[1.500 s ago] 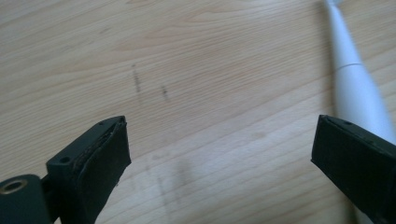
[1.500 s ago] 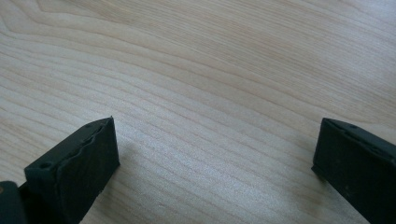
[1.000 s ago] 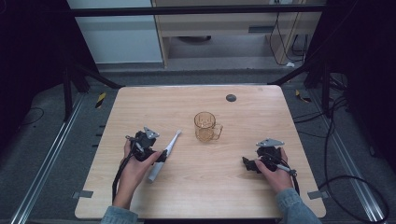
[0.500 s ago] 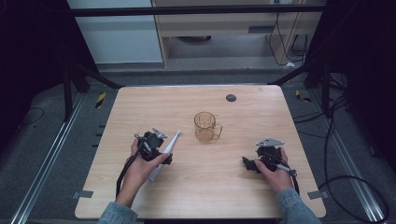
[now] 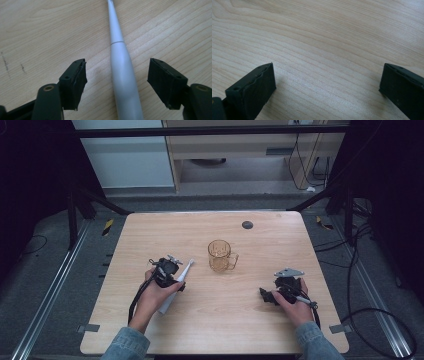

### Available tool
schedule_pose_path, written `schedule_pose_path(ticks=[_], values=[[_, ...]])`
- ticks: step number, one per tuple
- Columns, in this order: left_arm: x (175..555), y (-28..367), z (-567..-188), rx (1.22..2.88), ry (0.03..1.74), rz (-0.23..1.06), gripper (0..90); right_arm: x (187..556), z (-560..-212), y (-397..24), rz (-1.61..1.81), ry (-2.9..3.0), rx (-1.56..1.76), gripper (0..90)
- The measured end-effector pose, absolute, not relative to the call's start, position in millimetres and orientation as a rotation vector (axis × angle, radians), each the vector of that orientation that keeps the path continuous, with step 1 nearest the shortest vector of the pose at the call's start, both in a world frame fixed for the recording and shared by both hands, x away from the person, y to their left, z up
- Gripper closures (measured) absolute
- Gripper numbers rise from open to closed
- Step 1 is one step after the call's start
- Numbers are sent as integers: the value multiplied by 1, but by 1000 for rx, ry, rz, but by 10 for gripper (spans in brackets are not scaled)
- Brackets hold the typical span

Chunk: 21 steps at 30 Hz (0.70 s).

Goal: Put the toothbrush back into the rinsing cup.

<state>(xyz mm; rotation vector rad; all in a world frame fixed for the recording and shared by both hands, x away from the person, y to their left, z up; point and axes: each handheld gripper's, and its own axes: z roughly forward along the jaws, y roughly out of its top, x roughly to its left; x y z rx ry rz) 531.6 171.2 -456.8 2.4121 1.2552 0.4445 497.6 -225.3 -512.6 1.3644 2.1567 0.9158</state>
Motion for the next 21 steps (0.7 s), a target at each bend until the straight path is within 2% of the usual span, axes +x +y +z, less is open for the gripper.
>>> schedule_pose_path(ticks=[6, 21], values=[[539, 174, -462, 2421, 1283, 392, 429, 498, -513, -225, 915, 2157, 1364, 3], [543, 170, -471, 2450, 1285, 321, 476, 498, -513, -225, 914, 2158, 1362, 4]])
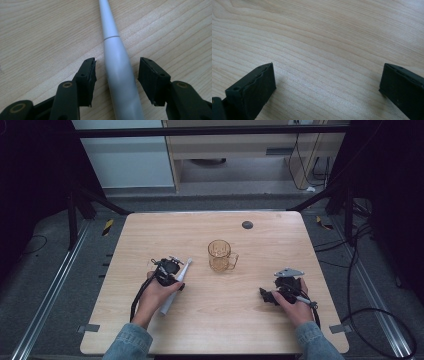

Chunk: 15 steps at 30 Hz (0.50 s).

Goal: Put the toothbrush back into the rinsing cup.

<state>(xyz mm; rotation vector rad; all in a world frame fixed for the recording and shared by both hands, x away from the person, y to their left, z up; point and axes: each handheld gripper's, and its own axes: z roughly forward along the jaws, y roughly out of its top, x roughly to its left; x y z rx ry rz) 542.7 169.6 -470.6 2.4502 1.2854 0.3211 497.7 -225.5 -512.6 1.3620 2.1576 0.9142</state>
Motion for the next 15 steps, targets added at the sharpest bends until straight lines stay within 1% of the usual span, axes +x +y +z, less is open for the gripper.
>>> schedule_pose_path(ticks=[6, 15], values=[[543, 169, -472, 2452, 1285, 315, 482, 498, -513, -225, 916, 2157, 1364, 4], [544, 168, -471, 2457, 1280, 284, 517, 498, -513, -225, 916, 2157, 1364, 4]])
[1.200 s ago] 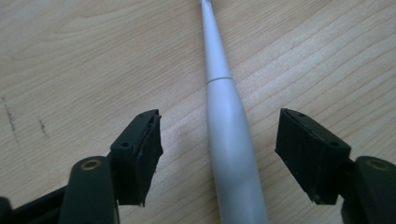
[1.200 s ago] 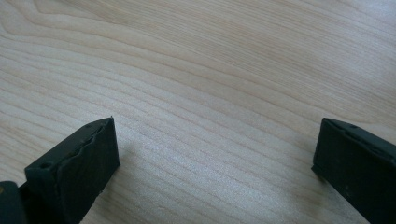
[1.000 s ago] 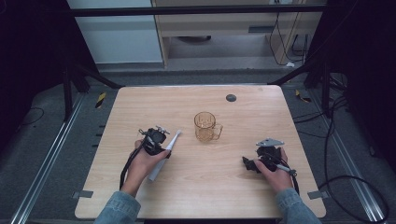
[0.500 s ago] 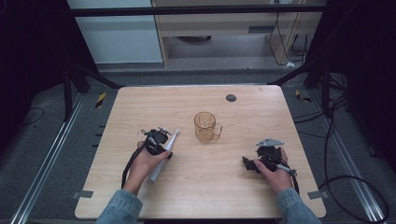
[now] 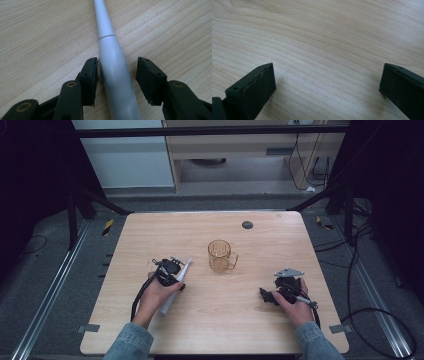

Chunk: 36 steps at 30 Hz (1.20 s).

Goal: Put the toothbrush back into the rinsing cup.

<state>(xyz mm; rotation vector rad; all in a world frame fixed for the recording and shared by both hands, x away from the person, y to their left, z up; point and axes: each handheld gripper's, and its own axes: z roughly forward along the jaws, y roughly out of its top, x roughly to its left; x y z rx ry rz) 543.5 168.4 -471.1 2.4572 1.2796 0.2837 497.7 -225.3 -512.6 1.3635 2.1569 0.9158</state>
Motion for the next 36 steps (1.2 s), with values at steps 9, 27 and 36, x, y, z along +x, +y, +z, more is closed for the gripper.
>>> schedule_pose_path(ticks=[9, 27, 36], values=[[543, 168, -470, 2460, 1256, 285, 633, 498, -513, -225, 916, 2157, 1364, 4], [536, 172, -451, 2414, 1179, 367, 667, 498, -513, -225, 915, 2158, 1363, 4], [530, 173, -432, 2399, 1137, 453, 668, 498, -513, -225, 915, 2157, 1365, 4]])
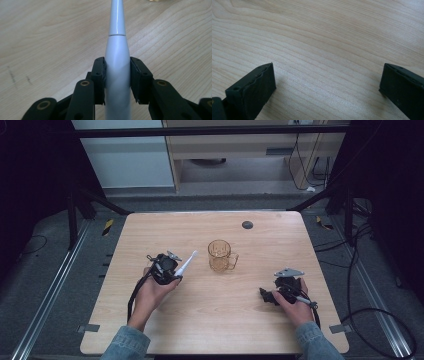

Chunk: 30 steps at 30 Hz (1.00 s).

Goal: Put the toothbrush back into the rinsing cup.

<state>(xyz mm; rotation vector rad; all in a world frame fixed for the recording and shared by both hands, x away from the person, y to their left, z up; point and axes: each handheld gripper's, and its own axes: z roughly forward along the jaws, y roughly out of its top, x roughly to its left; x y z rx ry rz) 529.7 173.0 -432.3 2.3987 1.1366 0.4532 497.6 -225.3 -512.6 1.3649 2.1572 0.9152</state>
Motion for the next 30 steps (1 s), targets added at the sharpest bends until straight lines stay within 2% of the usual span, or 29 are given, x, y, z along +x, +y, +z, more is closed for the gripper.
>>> schedule_pose_path(ticks=[7, 30], values=[[528, 176, -418, 2374, 1116, 490, 669, 498, -513, -225, 916, 2157, 1366, 4], [531, 186, -393, 2297, 1058, 459, 669, 498, -513, -225, 915, 2157, 1363, 4]])
